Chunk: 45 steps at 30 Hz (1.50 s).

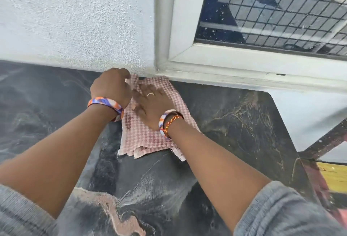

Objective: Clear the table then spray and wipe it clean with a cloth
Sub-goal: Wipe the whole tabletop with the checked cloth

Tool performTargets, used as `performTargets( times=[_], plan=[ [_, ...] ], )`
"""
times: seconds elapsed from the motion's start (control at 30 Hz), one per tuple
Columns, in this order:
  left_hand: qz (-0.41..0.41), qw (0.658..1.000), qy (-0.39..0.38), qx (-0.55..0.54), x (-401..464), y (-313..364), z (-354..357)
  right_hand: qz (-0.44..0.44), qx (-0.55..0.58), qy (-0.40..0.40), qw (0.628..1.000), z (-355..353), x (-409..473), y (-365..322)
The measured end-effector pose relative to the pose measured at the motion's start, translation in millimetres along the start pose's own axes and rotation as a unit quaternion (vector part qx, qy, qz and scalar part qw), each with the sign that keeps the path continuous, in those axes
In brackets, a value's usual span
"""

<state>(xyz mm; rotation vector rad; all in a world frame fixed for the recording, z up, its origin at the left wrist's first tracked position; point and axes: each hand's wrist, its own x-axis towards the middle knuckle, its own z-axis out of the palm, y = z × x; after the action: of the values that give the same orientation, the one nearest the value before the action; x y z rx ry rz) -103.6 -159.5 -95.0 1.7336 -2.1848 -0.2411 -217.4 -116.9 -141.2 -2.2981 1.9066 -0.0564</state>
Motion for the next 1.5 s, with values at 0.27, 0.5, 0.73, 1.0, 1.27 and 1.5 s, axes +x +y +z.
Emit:
performTargets(
  times=[0.27, 0.5, 0.73, 1.0, 1.27, 1.5],
  plan=[
    [0.016, 0.999, -0.029, 0.012, -45.0, 27.2, 13.9, 0.065, 0.022, -0.029, 0.997, -4.0, -53.9, 47.3],
    [0.136, 0.989, -0.063, 0.005, -92.9, 66.3, 27.3, 0.432, 0.057, 0.003, 0.9, -13.7, -143.3, 165.2],
    [0.155, 0.983, -0.092, -0.04, -126.8, 98.7, 28.3, 0.564, 0.116, 0.032, 0.817, -9.5, -227.2, 149.2],
    [0.15, 0.98, -0.115, -0.064, -155.0, 102.2, 20.7, 0.643, 0.121, 0.081, 0.752, -11.7, -298.6, 101.4],
    [0.057, 0.994, -0.066, -0.073, -168.7, 42.7, -2.4, 0.47, 0.053, 0.045, 0.88, 11.0, -261.0, 45.8],
    [0.009, 0.999, -0.033, -0.042, -190.9, -0.7, -26.5, 0.155, 0.093, 0.023, 0.983, 17.3, -189.9, -60.3]
  ],
)
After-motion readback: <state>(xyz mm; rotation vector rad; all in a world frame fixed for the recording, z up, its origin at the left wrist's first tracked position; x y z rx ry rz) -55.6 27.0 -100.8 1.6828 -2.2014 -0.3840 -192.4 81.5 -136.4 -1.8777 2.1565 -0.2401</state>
